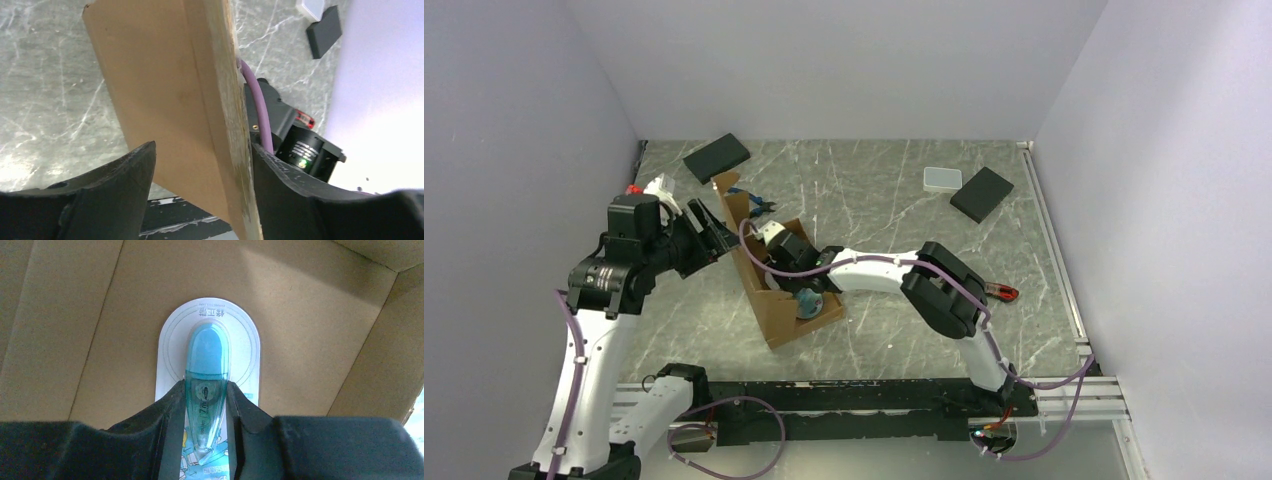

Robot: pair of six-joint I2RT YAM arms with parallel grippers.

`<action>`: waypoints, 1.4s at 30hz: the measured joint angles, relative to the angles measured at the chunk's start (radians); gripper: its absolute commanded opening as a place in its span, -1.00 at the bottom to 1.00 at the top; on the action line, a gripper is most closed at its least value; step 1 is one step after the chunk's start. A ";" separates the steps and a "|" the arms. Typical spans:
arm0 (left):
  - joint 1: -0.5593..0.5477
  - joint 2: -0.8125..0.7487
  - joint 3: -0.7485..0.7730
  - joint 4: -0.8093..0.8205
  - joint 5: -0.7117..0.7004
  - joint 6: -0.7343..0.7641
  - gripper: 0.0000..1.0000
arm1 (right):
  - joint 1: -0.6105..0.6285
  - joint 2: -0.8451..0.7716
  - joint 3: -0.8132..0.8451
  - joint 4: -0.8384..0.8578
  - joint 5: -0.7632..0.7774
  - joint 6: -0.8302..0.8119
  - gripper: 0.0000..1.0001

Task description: Unpack the express box

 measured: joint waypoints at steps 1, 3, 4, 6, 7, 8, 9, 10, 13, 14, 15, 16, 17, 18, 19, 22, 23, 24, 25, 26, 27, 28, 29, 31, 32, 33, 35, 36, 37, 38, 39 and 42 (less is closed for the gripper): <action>0.001 -0.003 0.004 0.003 0.009 0.004 0.59 | 0.000 0.000 0.000 -0.001 0.000 0.003 -1.00; 0.001 -0.011 0.013 0.018 0.027 0.010 0.64 | -0.001 -0.004 0.000 -0.003 0.000 0.013 -1.00; 0.002 -0.014 0.020 0.022 0.036 0.018 0.65 | -0.003 -0.007 0.000 -0.004 0.000 0.018 -1.00; 0.002 -0.021 0.046 0.031 0.050 0.037 0.66 | -0.006 -0.022 0.000 -0.013 -0.004 0.030 -1.00; 0.002 -0.024 0.060 0.036 0.056 0.049 0.68 | -0.008 -0.034 0.000 -0.017 -0.005 0.037 -1.00; 0.002 -0.027 0.078 0.040 0.061 0.060 0.68 | -0.010 -0.043 0.000 -0.018 -0.007 0.041 -1.00; 0.002 -0.031 0.097 0.044 0.061 0.072 0.69 | -0.012 -0.057 0.000 -0.020 -0.007 0.045 -1.00; 0.002 -0.034 0.112 0.047 0.061 0.084 0.70 | -0.014 -0.072 0.000 -0.023 -0.007 0.048 -1.00; 0.002 -0.048 0.153 0.060 0.060 0.119 0.73 | -0.018 -0.114 0.000 -0.031 -0.006 0.063 -1.00; 0.002 -0.054 0.163 0.063 0.059 0.133 0.74 | -0.019 -0.127 0.000 -0.034 -0.006 0.069 -1.00; 0.002 -0.060 0.173 0.062 0.058 0.143 0.74 | -0.021 -0.143 0.000 -0.040 -0.006 0.076 -1.00; 0.002 -0.068 0.181 0.062 0.057 0.158 0.75 | -0.022 -0.154 0.000 -0.045 -0.005 0.082 -1.00; 0.002 -0.073 0.189 0.062 0.055 0.165 0.76 | -0.025 -0.168 0.000 -0.052 -0.004 0.088 -1.00; 0.002 -0.079 0.198 0.063 0.051 0.179 0.77 | -0.029 -0.182 0.000 -0.062 -0.003 0.093 -1.00; 0.002 -0.084 0.208 0.064 0.048 0.192 0.77 | -0.034 -0.195 0.000 -0.074 -0.002 0.097 -1.00; 0.002 -0.095 0.230 0.070 0.032 0.225 0.79 | -0.053 -0.235 0.000 -0.097 0.006 0.106 -1.00; 0.002 -0.097 0.238 0.071 0.027 0.237 0.80 | -0.061 -0.252 0.000 -0.107 0.011 0.106 -1.00; 0.002 -0.099 0.245 0.071 0.021 0.246 0.80 | -0.069 -0.271 0.000 -0.118 0.019 0.106 -1.00; 0.002 -0.100 0.252 0.071 0.014 0.254 0.80 | -0.078 -0.292 -0.001 -0.129 0.028 0.106 -1.00; 0.002 -0.101 0.257 0.073 0.006 0.264 0.81 | -0.085 -0.314 -0.002 -0.136 0.036 0.105 -1.00; 0.002 -0.102 0.260 0.076 0.002 0.270 0.81 | -0.092 -0.340 -0.006 -0.142 0.050 0.103 -1.00; 0.001 -0.103 0.262 0.077 -0.004 0.276 0.81 | -0.099 -0.370 -0.013 -0.145 0.061 0.099 -1.00; 0.001 -0.105 0.264 0.077 -0.010 0.282 0.82 | -0.105 -0.395 -0.021 -0.144 0.075 0.093 -1.00; -0.001 -0.106 0.264 0.077 -0.020 0.293 0.82 | -0.118 -0.462 -0.057 -0.137 0.117 0.068 -1.00; -0.002 -0.107 0.264 0.077 -0.024 0.296 0.83 | -0.124 -0.487 -0.076 -0.133 0.140 0.056 -1.00; -0.004 -0.108 0.264 0.077 -0.027 0.298 0.83 | -0.134 -0.510 -0.099 -0.126 0.169 0.040 -1.00; -0.008 -0.111 0.264 0.077 -0.035 0.303 0.84 | -0.153 -0.528 -0.136 -0.117 0.220 0.017 -1.00; -0.010 -0.112 0.264 0.077 -0.038 0.307 0.85 | -0.169 -0.524 -0.153 -0.114 0.241 0.007 -1.00; -0.013 -0.114 0.264 0.077 -0.042 0.312 0.85 | -0.195 -0.509 -0.173 -0.109 0.261 -0.003 -1.00; -0.016 -0.116 0.264 0.077 -0.045 0.316 0.85 | -0.221 -0.488 -0.192 -0.104 0.269 -0.014 -1.00; -0.019 -0.116 0.264 0.077 -0.048 0.320 0.86 | -0.244 -0.466 -0.207 -0.100 0.269 -0.024 -1.00; -0.032 -0.116 0.264 0.077 -0.060 0.332 0.86 | -0.328 -0.361 -0.234 -0.098 0.199 -0.058 -1.00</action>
